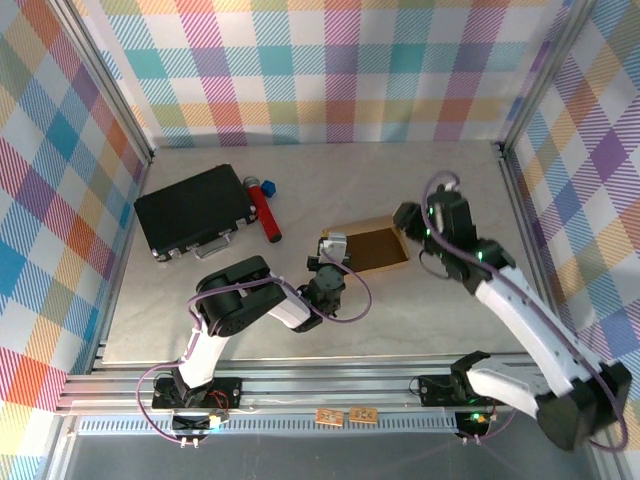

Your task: Fold the paper box

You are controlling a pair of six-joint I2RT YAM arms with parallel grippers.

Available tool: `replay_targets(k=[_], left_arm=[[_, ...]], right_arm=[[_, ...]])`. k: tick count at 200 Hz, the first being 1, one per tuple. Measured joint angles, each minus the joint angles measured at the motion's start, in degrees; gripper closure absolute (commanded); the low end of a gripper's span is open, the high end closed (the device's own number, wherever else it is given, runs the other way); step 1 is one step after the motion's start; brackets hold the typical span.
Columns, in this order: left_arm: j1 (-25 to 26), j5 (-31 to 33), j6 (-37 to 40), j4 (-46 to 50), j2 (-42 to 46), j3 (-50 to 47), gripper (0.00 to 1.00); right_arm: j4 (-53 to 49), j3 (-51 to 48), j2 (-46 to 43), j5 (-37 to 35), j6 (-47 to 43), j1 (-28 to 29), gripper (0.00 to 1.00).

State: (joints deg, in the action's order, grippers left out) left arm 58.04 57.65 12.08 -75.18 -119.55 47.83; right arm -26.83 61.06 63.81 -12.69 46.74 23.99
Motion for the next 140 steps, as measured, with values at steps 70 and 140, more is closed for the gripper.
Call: replay_targets(k=[70,140], left_arm=[[-0.02,-0.02,1.53,0.02,-0.22,0.52,1.00],[-3.19,-5.31,-5.60,10.95,8.31,0.68,1.00]], right_arm=[[-12.94,28.89,27.98,15.50,-8.13,-18.58,0.38],[-27.52,42.64,47.76,29.77,-10.99,-21.18,0.35]])
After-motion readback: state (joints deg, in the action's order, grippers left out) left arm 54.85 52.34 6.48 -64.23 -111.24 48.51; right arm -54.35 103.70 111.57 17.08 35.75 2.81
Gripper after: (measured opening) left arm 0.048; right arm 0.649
